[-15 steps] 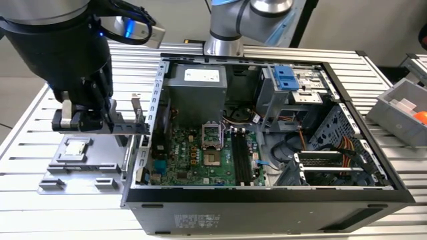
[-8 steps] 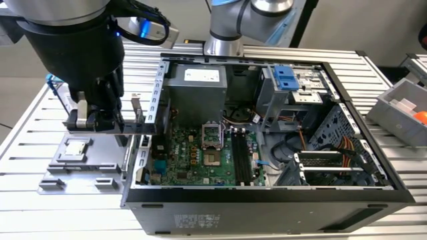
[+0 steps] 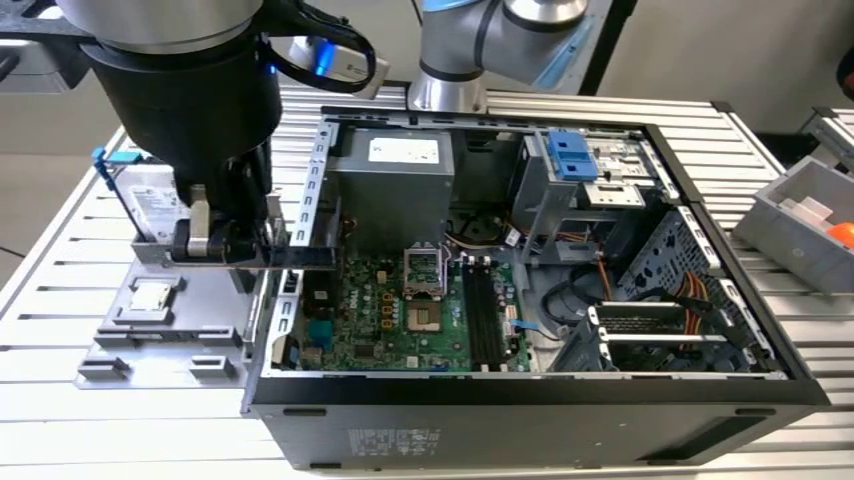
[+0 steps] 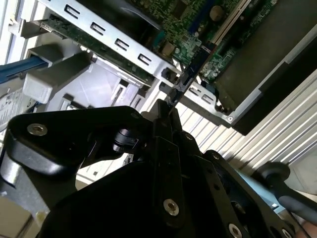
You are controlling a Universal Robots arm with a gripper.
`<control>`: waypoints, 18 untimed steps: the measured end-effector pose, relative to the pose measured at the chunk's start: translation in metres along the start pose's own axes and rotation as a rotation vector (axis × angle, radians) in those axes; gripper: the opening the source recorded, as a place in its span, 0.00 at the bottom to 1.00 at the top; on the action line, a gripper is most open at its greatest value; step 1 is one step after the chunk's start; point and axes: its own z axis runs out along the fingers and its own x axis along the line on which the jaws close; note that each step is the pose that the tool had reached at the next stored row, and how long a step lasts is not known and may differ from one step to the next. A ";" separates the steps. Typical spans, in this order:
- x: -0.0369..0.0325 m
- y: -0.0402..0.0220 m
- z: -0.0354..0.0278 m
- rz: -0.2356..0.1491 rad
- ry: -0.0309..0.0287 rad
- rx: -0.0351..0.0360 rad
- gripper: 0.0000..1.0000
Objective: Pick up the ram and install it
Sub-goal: 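Pick up the ram and move it above insertion slot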
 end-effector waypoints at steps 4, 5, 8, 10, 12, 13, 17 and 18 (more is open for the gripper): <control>0.0000 -0.0085 -0.0002 0.000 -0.0001 -0.0011 0.00; 0.0000 -0.0107 -0.0003 0.000 0.0000 -0.0015 0.00; 0.0000 -0.0172 -0.0005 0.000 0.0000 -0.0025 0.00; 0.0000 -0.0215 -0.0006 0.000 -0.0001 -0.0030 0.00; 0.0000 -0.0255 -0.0007 0.000 0.0000 -0.0036 0.00; 0.0000 -0.0275 -0.0008 0.000 0.0001 -0.0039 0.00; 0.0000 -0.0357 -0.0010 0.000 -0.0001 -0.0050 0.00; 0.0001 -0.0378 -0.0011 0.000 -0.0001 -0.0053 0.00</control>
